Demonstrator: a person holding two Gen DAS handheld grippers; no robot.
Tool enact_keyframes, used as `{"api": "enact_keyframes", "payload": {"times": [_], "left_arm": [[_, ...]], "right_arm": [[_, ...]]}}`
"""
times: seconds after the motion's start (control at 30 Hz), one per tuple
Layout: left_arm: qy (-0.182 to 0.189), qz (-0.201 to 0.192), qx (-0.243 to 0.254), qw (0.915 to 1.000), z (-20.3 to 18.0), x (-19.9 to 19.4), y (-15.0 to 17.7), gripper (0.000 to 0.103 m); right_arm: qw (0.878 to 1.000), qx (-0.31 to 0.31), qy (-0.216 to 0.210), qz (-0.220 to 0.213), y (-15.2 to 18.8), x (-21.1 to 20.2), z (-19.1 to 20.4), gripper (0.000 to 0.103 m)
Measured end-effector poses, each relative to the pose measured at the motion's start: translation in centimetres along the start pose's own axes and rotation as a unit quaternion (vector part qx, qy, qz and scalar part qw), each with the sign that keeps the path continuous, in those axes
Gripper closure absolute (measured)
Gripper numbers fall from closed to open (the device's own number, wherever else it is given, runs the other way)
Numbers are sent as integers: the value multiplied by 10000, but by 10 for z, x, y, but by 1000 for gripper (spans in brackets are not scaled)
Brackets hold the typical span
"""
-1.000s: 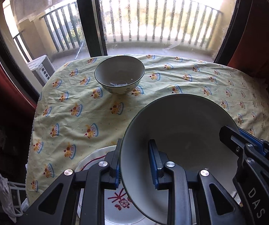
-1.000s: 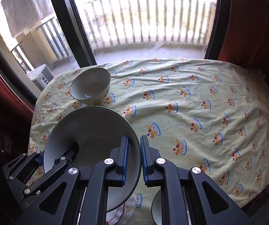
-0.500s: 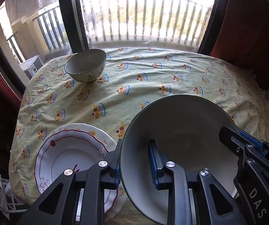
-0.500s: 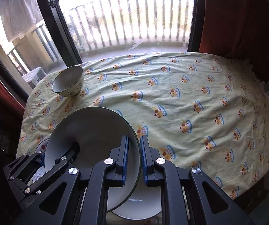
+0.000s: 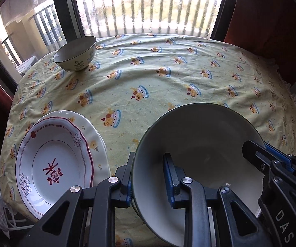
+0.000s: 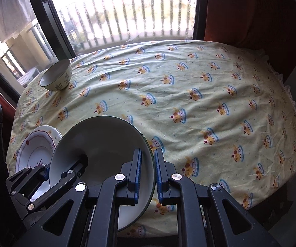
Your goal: Organize plates and bowls
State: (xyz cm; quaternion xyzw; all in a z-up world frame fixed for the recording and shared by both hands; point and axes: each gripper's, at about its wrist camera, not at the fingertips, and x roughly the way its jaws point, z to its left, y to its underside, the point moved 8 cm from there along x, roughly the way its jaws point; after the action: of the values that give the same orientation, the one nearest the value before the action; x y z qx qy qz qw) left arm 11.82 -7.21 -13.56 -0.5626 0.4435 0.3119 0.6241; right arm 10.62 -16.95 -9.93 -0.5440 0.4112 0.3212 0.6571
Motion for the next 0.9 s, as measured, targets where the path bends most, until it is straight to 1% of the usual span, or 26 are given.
{"api": "enact_keyframes", "payload": {"times": [0.1, 0.3, 0.43, 0.6, 0.7, 0.77, 0.83, 0.9], "left_arm": [[-91, -59, 42, 9999, -1, -1, 1, 80], [-272, -36, 25, 9996, 4, -4, 1, 80], [-370, 62, 14, 9993, 10, -1, 2, 80], [-301, 330, -70, 9990, 12, 13, 11, 80], [-205, 442, -116, 9987, 10, 20, 16, 80], [-142, 513, -150, 9985, 9, 24, 20, 80], [-112, 539, -149, 9984, 7, 27, 22, 79], [-129, 463, -111, 9988, 7, 26, 21, 79]], "right_arm": [[9999, -2, -41, 113, 6, 7, -1, 87], [9997, -14, -173, 160, 5, 10, 1, 87], [9994, -51, -302, 177, 5, 12, 8, 87], [9991, -56, -318, 292, 10, 22, 11, 87], [9990, -84, -258, 355, 14, 27, 10, 87], [9992, -152, -177, 313, 15, 28, 9, 87], [9993, -224, -90, 268, 15, 29, 9, 87], [9994, -256, -41, 232, 16, 29, 8, 87]]}}
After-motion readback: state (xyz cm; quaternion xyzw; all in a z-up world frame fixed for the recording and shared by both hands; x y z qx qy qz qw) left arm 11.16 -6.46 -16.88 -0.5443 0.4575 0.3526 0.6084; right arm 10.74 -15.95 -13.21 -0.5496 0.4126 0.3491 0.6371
